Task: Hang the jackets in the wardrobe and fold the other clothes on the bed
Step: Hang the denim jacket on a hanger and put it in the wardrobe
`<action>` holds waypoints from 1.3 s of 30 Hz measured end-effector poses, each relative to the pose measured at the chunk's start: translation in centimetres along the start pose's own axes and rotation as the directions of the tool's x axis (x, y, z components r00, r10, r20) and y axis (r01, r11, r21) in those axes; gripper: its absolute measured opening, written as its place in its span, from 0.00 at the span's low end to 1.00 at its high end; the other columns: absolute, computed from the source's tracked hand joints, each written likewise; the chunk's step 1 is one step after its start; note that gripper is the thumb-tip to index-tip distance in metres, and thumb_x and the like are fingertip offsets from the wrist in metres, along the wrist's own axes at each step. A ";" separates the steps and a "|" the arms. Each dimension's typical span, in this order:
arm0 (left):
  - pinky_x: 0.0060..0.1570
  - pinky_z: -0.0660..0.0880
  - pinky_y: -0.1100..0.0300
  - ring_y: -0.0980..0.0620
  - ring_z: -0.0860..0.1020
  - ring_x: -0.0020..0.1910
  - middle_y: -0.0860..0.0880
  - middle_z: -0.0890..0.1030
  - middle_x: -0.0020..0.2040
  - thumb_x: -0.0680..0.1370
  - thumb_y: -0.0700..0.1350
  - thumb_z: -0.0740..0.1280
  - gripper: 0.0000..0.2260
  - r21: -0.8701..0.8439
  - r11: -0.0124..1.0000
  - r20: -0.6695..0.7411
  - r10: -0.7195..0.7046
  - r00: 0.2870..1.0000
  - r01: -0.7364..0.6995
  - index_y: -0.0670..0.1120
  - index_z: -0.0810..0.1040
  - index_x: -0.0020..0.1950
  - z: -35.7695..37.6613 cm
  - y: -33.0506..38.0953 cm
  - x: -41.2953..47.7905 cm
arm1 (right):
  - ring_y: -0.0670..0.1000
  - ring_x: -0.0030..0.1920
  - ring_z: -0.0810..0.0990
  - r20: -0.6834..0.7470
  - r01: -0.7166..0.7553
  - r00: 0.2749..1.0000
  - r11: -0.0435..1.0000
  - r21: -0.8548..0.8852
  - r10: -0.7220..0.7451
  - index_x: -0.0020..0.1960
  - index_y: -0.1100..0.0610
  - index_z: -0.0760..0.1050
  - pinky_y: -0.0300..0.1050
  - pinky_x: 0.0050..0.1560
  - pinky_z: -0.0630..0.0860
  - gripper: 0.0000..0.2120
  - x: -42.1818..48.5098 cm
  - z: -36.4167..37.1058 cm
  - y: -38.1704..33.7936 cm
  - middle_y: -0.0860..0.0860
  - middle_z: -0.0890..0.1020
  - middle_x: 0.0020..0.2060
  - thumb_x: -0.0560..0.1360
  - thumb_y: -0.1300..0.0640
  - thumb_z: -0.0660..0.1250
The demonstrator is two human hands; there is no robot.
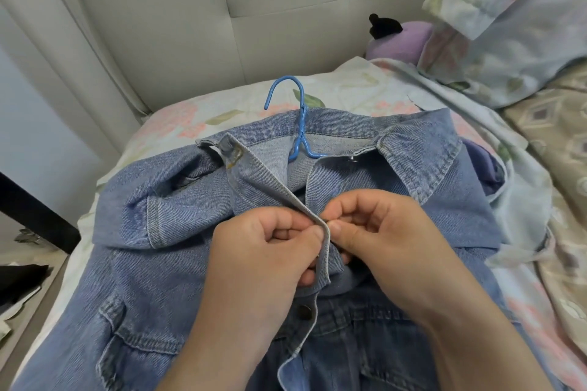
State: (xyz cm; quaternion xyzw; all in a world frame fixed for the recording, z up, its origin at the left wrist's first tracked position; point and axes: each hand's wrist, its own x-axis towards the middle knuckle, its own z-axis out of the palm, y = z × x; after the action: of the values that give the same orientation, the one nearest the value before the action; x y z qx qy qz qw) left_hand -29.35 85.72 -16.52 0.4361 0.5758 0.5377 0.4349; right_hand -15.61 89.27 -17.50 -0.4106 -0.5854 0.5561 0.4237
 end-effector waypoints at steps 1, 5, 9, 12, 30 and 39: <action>0.26 0.74 0.66 0.57 0.79 0.26 0.48 0.82 0.29 0.66 0.44 0.73 0.02 0.042 0.999 -0.004 0.020 1.000 -0.019 0.52 0.85 0.35 0.0 0.0 0.0 | 0.46 0.32 0.77 0.006 0.001 1.000 1.000 -0.004 -0.001 0.40 0.54 0.83 0.36 0.34 0.76 0.11 0.0 -0.1 0.1 0.51 0.82 0.31 0.75 0.68 0.70; 0.25 0.73 0.65 0.58 0.77 0.25 0.50 0.82 0.28 0.68 0.42 0.74 0.05 0.151 0.986 -0.021 0.081 0.996 -0.077 0.53 0.84 0.36 0.1 0.2 0.0 | 0.46 0.32 0.77 0.027 -0.001 1.000 0.995 0.103 -0.001 0.40 0.54 0.84 0.37 0.34 0.75 0.04 0.0 -0.3 0.2 0.52 0.81 0.31 0.72 0.58 0.71; 0.23 0.69 0.69 0.61 0.71 0.21 0.53 0.78 0.24 0.66 0.46 0.75 0.04 0.275 0.945 -0.090 0.208 0.974 -0.176 0.53 0.82 0.36 0.9 0.1 -0.4 | 0.49 0.32 0.76 0.025 0.010 1.000 0.981 0.195 -0.015 0.36 0.56 0.83 0.40 0.34 0.74 0.16 -0.1 -0.1 0.2 0.54 0.80 0.30 0.64 0.42 0.73; 0.26 0.71 0.64 0.58 0.73 0.24 0.53 0.77 0.26 0.67 0.46 0.75 0.06 0.463 0.851 -0.131 0.342 0.930 -0.247 0.51 0.79 0.34 1.7 -0.6 -0.9 | 0.49 0.29 0.76 0.011 -0.033 0.999 0.986 0.166 0.031 0.33 0.54 0.82 0.42 0.32 0.74 0.11 -0.1 0.0 0.1 0.53 0.80 0.28 0.65 0.47 0.75; 0.26 0.72 0.72 0.61 0.75 0.24 0.55 0.81 0.28 0.67 0.41 0.77 0.08 0.252 0.956 -0.219 0.210 0.953 -0.152 0.51 0.82 0.32 2.0 -1.4 -0.9 | 0.51 0.29 0.77 -0.083 -0.016 0.996 0.995 0.099 0.024 0.35 0.52 0.80 0.47 0.34 0.76 0.13 0.3 0.5 0.8 0.54 0.80 0.27 0.77 0.62 0.69; 0.37 0.80 0.53 0.44 0.82 0.34 0.43 0.83 0.35 0.59 0.46 0.76 0.08 -0.212 0.977 -0.120 -0.060 0.991 0.034 0.51 0.84 0.37 1.5 -2.0 -0.8 | 0.53 0.31 0.77 0.061 -0.102 0.995 0.912 0.398 0.084 0.39 0.53 0.84 0.44 0.35 0.79 0.06 0.1 0.3 0.9 0.57 0.80 0.32 0.67 0.62 0.70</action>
State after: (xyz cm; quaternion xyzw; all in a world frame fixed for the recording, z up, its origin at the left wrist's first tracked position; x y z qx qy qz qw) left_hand -27.75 85.20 -18.53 0.3393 0.5522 0.6113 0.4541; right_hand -15.95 89.34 -18.39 -0.3307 -0.4480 0.6921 0.4592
